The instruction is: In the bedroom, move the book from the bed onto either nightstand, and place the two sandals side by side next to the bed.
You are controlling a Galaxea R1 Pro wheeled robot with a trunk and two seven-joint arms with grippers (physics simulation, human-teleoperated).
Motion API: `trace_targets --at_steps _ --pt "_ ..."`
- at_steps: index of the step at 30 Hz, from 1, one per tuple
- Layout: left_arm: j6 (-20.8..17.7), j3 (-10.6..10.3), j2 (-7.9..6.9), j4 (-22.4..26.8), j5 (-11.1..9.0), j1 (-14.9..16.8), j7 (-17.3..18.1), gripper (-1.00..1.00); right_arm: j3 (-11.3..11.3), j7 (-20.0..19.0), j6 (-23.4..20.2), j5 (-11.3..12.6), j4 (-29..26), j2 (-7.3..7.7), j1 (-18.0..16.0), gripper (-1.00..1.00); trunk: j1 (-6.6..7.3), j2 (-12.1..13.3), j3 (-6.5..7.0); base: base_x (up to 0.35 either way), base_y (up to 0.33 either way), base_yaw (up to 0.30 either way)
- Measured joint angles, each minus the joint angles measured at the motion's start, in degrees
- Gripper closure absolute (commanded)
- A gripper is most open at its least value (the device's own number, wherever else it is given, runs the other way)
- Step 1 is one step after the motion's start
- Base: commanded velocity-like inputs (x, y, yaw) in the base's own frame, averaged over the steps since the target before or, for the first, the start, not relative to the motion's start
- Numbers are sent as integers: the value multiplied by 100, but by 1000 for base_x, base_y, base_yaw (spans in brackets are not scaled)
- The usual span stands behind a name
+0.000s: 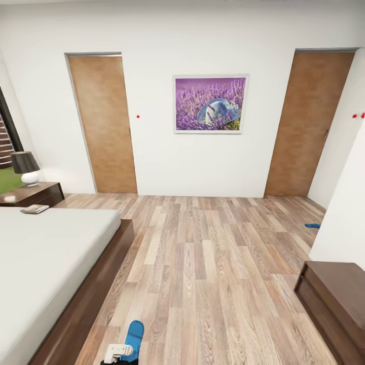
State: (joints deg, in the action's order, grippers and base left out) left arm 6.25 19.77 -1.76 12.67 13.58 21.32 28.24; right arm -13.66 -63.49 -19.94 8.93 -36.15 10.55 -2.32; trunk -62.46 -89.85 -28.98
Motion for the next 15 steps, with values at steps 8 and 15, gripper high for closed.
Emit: trace_targets --at_steps 8,15 --pt "1 0 0 0 0 0 0 100 0 0 0 0 0 0 0 -100 0 0 0 0 0 -283" --pt "0 2 0 1 -3 0 0 100 0 0 0 0 0 0 0 -100 0 0 0 0 0 -273"
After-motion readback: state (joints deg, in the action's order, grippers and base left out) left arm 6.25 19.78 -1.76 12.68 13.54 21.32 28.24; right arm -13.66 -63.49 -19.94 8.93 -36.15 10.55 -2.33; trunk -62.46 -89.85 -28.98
